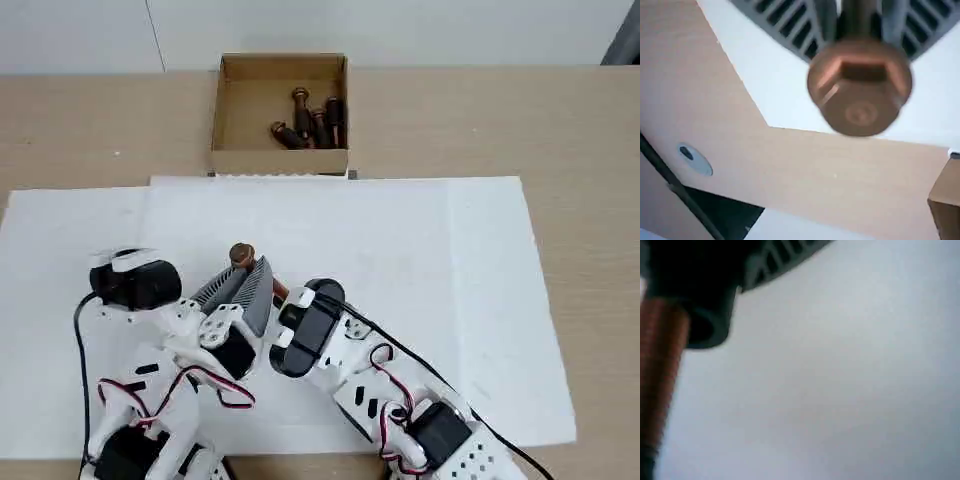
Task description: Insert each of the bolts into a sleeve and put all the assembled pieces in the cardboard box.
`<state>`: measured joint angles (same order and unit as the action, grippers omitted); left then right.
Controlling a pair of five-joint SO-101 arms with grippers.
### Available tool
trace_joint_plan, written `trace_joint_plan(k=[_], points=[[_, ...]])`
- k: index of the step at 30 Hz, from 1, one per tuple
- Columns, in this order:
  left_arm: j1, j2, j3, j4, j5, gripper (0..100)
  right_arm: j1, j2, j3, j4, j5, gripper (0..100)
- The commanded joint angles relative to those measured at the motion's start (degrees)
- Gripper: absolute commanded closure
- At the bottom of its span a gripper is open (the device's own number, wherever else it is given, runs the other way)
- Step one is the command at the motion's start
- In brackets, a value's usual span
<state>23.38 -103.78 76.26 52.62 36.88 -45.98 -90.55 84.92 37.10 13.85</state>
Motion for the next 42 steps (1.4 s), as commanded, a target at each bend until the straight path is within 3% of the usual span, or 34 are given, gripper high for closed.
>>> trace_joint_plan(k=[1,6,14,33,42], points=[[-2.6,-0.4,-0.1,-2.0,-0.4,99,-0.2,-0.6,-4.0,-2.0,0.7,99.6],[-5.3,-0.4,0.1,-2.5,-0.5,99,-0.2,-0.6,-4.0,-2.1,0.7,99.6],[-0.1,-0.4,0.1,0.3,-0.4,99,-0.2,-0.6,-4.1,-2.2,0.7,99.6],[0.2,-0.4,0.7,3.9,-0.6,99,-0.1,-0.6,-4.4,-2.3,0.8,99.6],[6.0,-0.4,3.6,6.2,-0.6,99,-0.1,-0.6,-4.2,-7.2,3.9,99.6]])
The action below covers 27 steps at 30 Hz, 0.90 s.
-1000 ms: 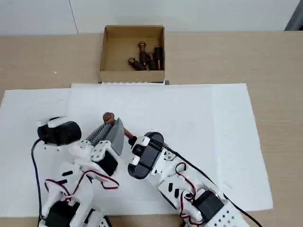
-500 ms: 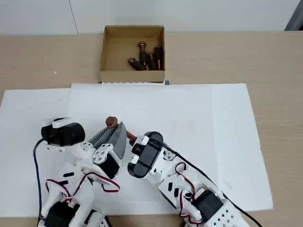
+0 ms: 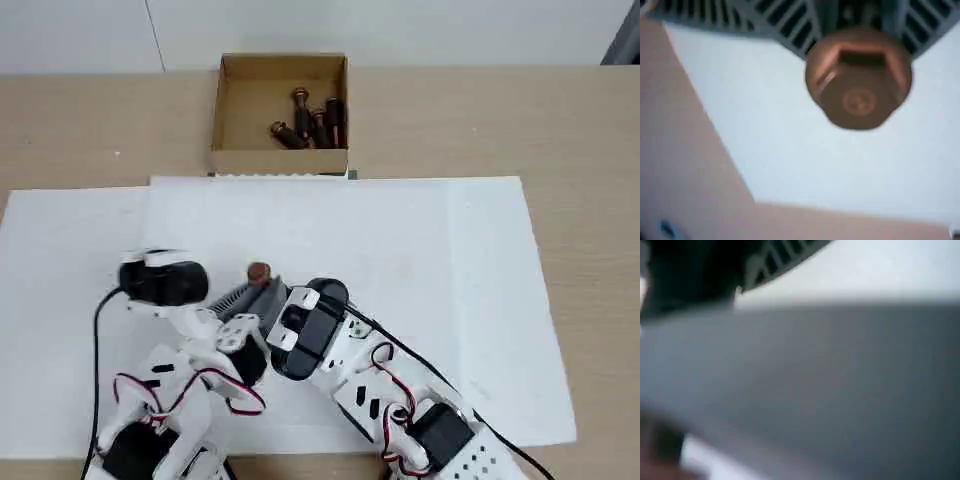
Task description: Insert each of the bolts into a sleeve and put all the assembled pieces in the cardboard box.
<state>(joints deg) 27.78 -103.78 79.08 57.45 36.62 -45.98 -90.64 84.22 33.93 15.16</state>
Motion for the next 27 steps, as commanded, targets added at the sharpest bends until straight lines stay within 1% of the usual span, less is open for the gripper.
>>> trace_joint_plan(k=[1,7,10,12,14,17,21,27], points=[[1.6,-0.4,1.1,1.7,-0.4,99,-0.1,-0.5,-3.4,-4.7,3.3,99.6],[1.4,-0.4,1.4,1.6,-1.1,98,-0.1,-0.5,-3.3,-5.1,3.8,99.6],[1.3,-0.4,1.4,1.6,-3.9,88,-0.1,-0.5,-3.3,-4.8,3.7,99.6],[1.3,-0.4,1.4,1.8,-4.1,81,-0.1,-0.5,-3.3,-4.8,3.7,99.6],[1.0,-0.4,1.4,1.8,-4.1,77,-0.1,-0.5,-3.3,-4.8,3.7,99.6],[-1.3,-0.4,1.0,1.7,-4.5,77,-0.1,-0.5,-3.3,-4.7,3.7,99.6],[-4.1,-0.4,-1.1,1.6,-6.9,77,-0.1,-0.5,-2.2,-4.7,3.8,99.6],[-5.9,-0.4,-6.2,1.9,-8.5,77,-0.2,-0.5,-1.3,-4.7,3.6,99.6]])
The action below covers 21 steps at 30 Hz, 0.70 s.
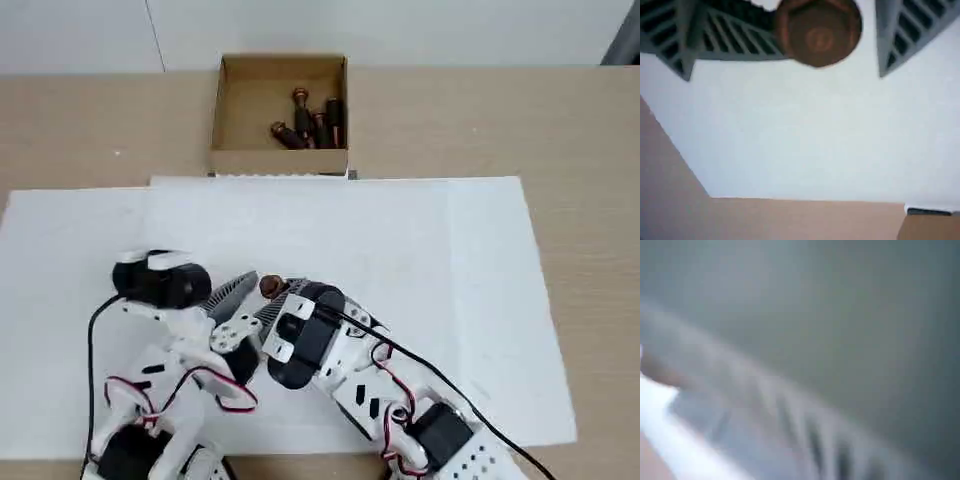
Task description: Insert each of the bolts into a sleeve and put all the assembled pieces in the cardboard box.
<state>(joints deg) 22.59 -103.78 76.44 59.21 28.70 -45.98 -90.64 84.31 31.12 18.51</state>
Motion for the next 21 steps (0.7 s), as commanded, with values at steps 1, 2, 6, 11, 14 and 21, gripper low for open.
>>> trace_joint_plan(k=[1,2,6,11,14,21], points=[[-0.8,-0.4,-4.1,0.2,-0.6,77,-0.2,-0.5,-1.3,-1.9,0.3,99.6],[-1.0,-0.4,-4.5,0.2,-0.6,77,-0.2,-0.5,-1.3,-1.9,0.3,99.6],[-1.2,-0.4,-7.3,0.2,-0.6,77,-0.2,-0.5,-1.3,-1.9,0.3,99.6],[-10.0,-0.4,-8.2,-0.2,-4.4,96,0.6,-0.5,-1.3,-1.9,0.3,99.6],[-15.6,-0.4,-7.2,0.0,-9.1,98,3.1,-0.1,-1.2,-1.9,0.3,99.6],[-19.8,-0.4,3.6,-0.3,-17.9,99,11.2,-0.4,-1.3,3.3,-4.9,99.6]])
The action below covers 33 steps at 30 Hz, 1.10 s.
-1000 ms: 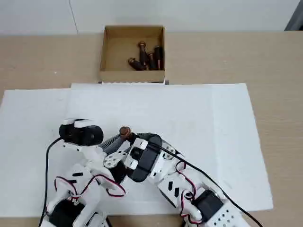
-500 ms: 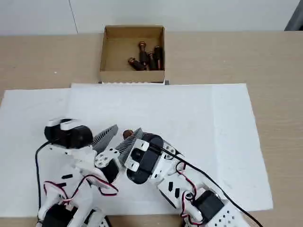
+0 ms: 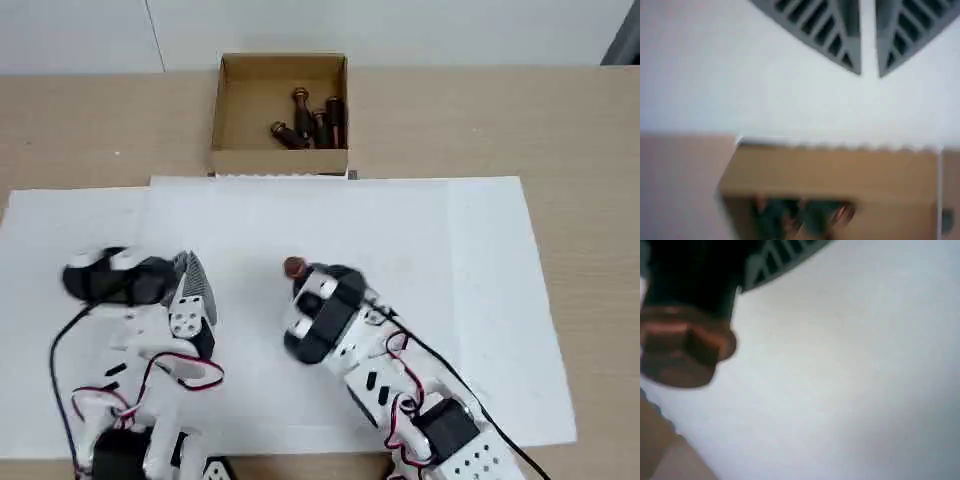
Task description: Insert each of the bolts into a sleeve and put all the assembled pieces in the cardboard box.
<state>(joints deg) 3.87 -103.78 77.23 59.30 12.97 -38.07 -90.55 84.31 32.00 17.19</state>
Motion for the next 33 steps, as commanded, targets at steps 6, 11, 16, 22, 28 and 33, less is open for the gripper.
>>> trace_joint_plan(k=[6,11,16,22,28,33], points=[[-1.1,-0.4,10.4,-0.4,-7.5,99,12.3,-0.2,-3.0,10.3,-13.9,99.6],[-1.1,-0.4,13.1,-0.4,-8.7,99,15.3,0.0,-5.8,18.4,-18.4,99.6],[-1.1,-0.4,15.3,-0.4,-8.8,99,16.2,0.1,-11.3,25.2,-21.4,99.6],[-1.1,-0.4,16.7,-0.4,-8.8,99,16.2,5.0,-20.6,30.5,-25.0,99.6],[-1.1,-0.4,16.7,-0.4,-8.8,99,16.2,21.1,-35.6,30.6,-27.0,99.6],[-1.1,-0.4,16.7,-0.4,-8.7,99,16.2,36.6,-51.2,30.6,-27.0,99.6]])
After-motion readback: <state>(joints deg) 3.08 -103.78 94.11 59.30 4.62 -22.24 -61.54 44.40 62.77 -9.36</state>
